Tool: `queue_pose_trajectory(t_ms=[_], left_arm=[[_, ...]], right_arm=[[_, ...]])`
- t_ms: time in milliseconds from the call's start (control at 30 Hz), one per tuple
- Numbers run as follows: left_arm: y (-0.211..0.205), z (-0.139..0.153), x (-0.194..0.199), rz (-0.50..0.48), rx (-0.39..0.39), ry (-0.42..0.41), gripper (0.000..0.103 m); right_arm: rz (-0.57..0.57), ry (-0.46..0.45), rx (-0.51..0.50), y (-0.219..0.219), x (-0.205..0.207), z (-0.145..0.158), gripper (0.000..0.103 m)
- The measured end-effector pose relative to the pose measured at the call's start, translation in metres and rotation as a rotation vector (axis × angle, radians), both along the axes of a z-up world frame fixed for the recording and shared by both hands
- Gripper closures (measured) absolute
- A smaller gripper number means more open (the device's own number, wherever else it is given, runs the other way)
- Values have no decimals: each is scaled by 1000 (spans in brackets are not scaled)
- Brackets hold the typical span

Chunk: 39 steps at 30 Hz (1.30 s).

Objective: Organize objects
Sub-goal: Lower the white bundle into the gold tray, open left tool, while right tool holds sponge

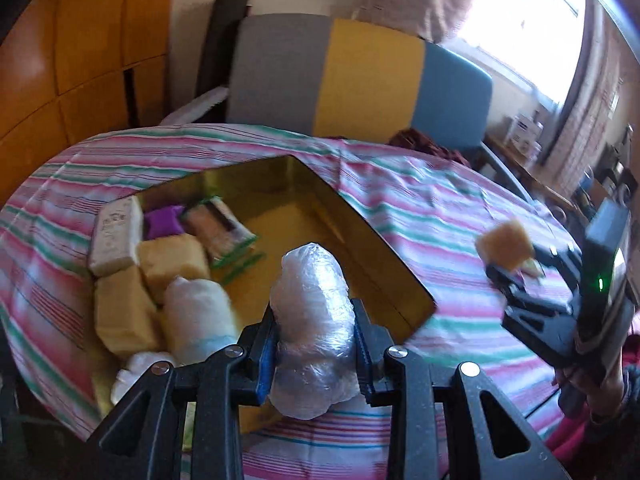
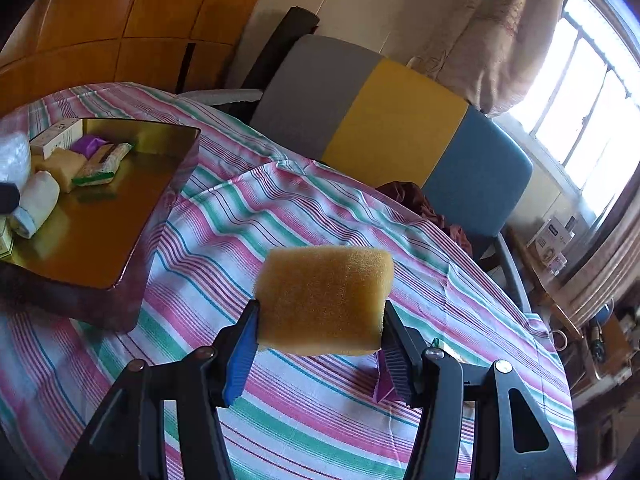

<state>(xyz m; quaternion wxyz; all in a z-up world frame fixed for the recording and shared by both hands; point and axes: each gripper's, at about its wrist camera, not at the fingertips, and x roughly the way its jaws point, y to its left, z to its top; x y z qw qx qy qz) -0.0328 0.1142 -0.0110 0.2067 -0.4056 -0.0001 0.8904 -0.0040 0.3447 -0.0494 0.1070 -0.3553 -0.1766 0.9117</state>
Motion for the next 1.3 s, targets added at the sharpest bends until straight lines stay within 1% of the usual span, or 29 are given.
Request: queue_pose_trajectory(t_ms=[67,100,200,333,367,467,533,667,733,767,833,900,967,1033,1133,1200,1300], left_arm=[[-14,4,-9,42,27,-6,71],[-24,6,-15,72,54,-17,71],[-43,11,-27,120,102,-35,71],[-50,11,-44,123,139,-68,71],[-48,11,-47,112,136,-68,71],[-34,8,-63,96,87,-46,71],[-24,1,-84,84,90,-78,71],[-7,-12,-125,112,70,-106,71],[0,-25,-148,124,70,-148,71],[2,-32,-160,156,65,-165,70],[5,-45,-180,162,68,-209,70],[6,-58,-197,211,49,-236,69],[10,-69,-207,199,33,-257,65],[10,-76,-211,212,21,-273,62],[6,-71,-206,210,48,-273,57],[1,-60,-196,211,53,-245,56],[-7,-44,-179,210,37,-200,56]], right_arm=[[-7,-11,-11,3,-1,-2,45],[-11,-14,-17,5,-1,-2,45],[-13,-19,-30,6,-1,-3,45],[-16,-25,-51,8,-2,-5,45],[-19,-29,-55,9,-3,-6,45],[-30,-43,-71,13,-4,-9,45],[-36,-48,-75,15,-5,-11,45],[-49,-59,-81,19,-6,-14,45],[-56,-66,-84,21,-7,-16,45],[-59,-69,-86,22,-7,-17,45],[-64,-75,-88,25,-9,-19,45],[-69,-80,-92,26,-10,-20,45],[-73,-85,-95,28,-11,-21,45],[-78,-91,-100,30,-12,-22,45],[-86,-95,-105,33,-14,-23,45],[-88,-94,-106,33,-14,-23,45],[-90,-94,-113,34,-14,-23,45]])
